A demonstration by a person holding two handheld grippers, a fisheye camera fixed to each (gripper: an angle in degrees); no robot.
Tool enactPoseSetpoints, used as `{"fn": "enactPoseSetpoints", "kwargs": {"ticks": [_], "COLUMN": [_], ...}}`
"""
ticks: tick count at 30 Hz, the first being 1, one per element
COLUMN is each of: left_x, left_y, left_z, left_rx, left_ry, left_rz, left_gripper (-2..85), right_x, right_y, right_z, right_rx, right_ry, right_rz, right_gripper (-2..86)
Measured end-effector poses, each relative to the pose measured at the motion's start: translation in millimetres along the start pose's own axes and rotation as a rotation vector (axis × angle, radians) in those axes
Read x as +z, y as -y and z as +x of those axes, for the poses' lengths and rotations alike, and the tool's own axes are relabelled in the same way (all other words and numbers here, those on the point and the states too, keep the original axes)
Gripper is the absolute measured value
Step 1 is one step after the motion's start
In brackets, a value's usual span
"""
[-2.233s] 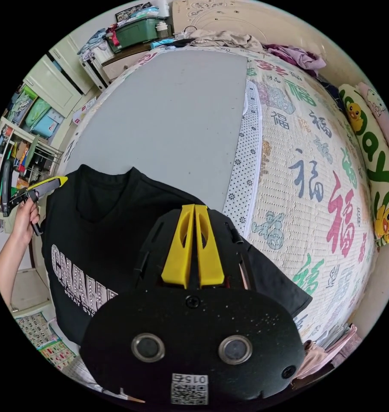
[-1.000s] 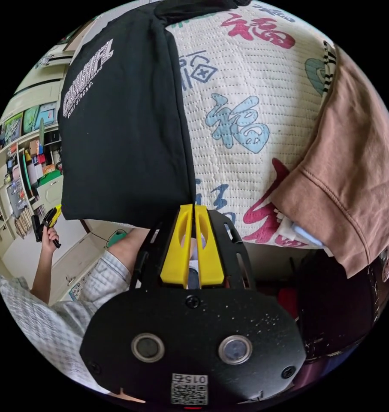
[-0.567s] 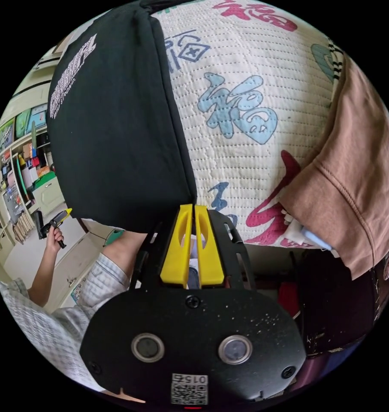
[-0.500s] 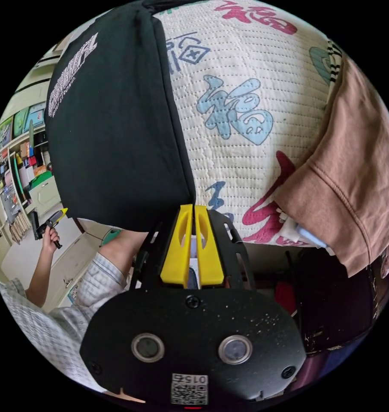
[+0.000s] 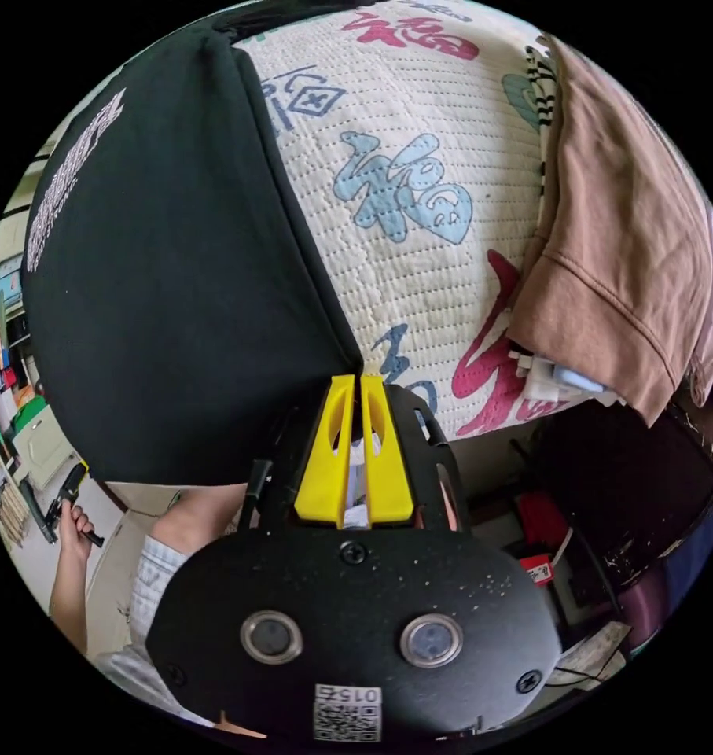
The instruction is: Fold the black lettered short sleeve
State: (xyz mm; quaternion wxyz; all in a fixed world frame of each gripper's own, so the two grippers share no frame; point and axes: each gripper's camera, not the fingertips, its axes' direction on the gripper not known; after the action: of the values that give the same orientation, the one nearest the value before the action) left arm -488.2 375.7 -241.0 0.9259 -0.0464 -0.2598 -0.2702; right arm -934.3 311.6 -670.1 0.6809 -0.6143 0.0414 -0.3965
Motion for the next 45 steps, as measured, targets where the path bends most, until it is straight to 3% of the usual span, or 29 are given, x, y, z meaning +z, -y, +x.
{"fn": "enactPoseSetpoints", "kwargs": {"ticks": [5, 13, 16, 19, 23, 29, 33, 36, 40, 45], "left_x": [-11.5, -39.4, -55.3, -84.2, -127.6, -195.0, -232.3, -251.8, -253.7, -235.0], "left_y": [2.1, 12.8, 14.5, 12.1, 24.2, 105.7, 167.6, 201.8, 244.3, 274.4], "left_z": [14.5, 22.4, 21.3, 35.1, 88.8, 318.8, 532.6, 677.1, 827.6, 913.8], "left_rx": [-0.063, 0.049, 0.006, -0.05, -0.14, 0.153, 0.503, 0.673, 0.749, 0.739], "left_ry": [-0.049, -0.267, -0.269, -0.142, -0.235, -0.419, -0.492, -0.51, -0.442, -0.379], "left_rz": [-0.025, -0.114, -0.172, -0.166, -0.096, 0.07, 0.176, 0.219, 0.174, 0.059], "left_gripper": [-0.2, -0.3, -0.6, -0.8, -0.8, -0.8, -0.6, -0.2, 2.1, 6.5], "right_x": [19.3, 68.2, 93.6, 121.5, 156.8, 156.6, 148.3, 170.1, 208.8, 260.6], "right_y": [-10.2, -20.1, -17.5, -17.5, -15.2, 10.7, 76.5, 135.7, 199.5, 269.8], "right_z": [-45.8, -69.5, -73.3, -63.6, -36.1, -10.4, 12.3, 19.6, 17.2, 21.2], "right_rx": [0.001, -0.027, -0.062, -0.096, -0.188, -0.295, -0.276, -0.225, -0.182, -0.154], "right_ry": [-0.064, 0.014, 0.045, 0.136, 0.322, 0.448, 0.521, 0.607, 0.688, 0.763], "right_rz": [0.002, 0.024, 0.015, 0.021, -0.021, 0.127, 0.368, 0.446, 0.46, 0.476], "right_gripper": [0.4, 0.5, 0.4, 0.3, -0.2, 0.4, 2.8, 4.9, 7.0, 7.6]}}
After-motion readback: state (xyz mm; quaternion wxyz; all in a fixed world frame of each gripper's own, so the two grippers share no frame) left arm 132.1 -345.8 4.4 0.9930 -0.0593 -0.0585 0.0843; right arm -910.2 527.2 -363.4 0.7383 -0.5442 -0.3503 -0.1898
